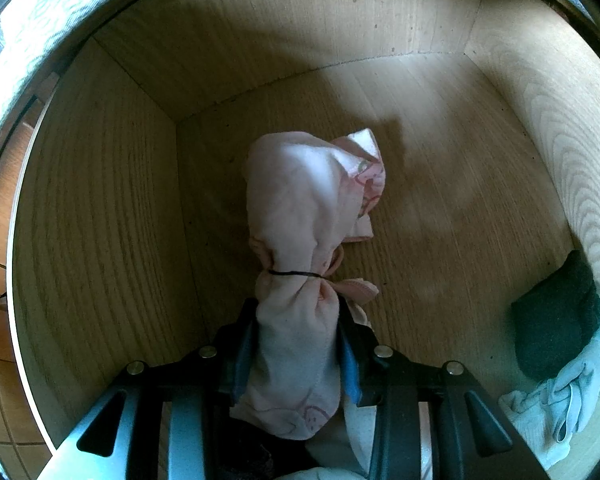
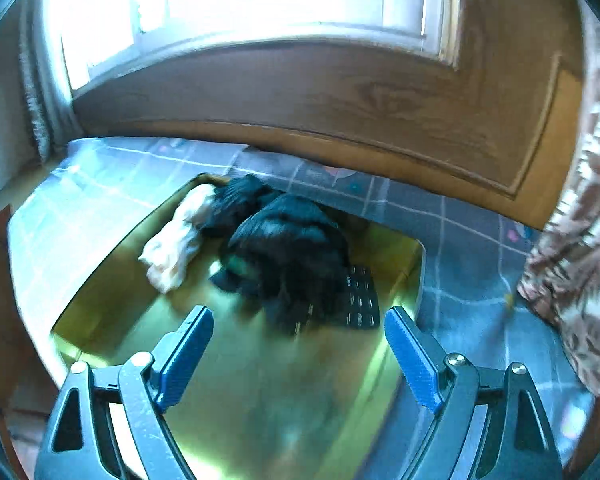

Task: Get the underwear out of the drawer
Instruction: 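Open the right tool to drop the black garment in the tray, then move the right tool back down into the drawer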

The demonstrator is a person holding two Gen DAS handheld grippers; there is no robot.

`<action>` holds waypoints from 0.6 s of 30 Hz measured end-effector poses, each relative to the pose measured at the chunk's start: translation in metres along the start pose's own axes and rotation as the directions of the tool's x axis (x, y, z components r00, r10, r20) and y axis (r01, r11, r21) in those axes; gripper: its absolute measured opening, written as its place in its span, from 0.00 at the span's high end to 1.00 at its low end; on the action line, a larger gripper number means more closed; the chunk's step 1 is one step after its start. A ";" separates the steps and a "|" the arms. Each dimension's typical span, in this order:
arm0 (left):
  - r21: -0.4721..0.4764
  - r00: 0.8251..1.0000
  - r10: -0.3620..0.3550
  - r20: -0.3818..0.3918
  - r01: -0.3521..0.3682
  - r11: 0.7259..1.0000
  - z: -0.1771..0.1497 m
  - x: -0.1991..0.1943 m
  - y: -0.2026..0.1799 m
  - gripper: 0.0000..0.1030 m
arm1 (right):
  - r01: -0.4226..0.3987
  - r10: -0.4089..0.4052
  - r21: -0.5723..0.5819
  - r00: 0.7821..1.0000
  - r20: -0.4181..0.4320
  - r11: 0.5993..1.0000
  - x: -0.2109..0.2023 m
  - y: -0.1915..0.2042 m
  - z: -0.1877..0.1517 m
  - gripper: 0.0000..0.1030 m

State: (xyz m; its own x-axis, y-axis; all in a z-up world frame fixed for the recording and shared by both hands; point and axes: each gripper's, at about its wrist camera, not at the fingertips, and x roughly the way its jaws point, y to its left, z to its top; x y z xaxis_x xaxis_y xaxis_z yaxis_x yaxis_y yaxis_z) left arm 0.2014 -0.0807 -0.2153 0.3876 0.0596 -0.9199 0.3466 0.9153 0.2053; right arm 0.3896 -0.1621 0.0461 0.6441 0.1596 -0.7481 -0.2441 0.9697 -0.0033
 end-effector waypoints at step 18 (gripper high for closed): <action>-0.003 1.000 0.001 0.000 -0.001 1.000 0.000 -0.001 0.001 0.64 | -0.095 0.094 0.004 0.965 -0.244 0.995 -0.062 0.057 -0.234 0.10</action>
State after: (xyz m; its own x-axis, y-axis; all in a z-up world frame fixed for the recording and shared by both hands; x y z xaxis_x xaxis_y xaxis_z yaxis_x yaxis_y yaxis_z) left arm 0.2018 -0.0798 -0.2141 0.3882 0.0606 -0.9196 0.3438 0.9163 0.2055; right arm 0.1662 -0.1604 -0.0624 0.4217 0.1996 -0.8845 -0.3013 0.9509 0.0709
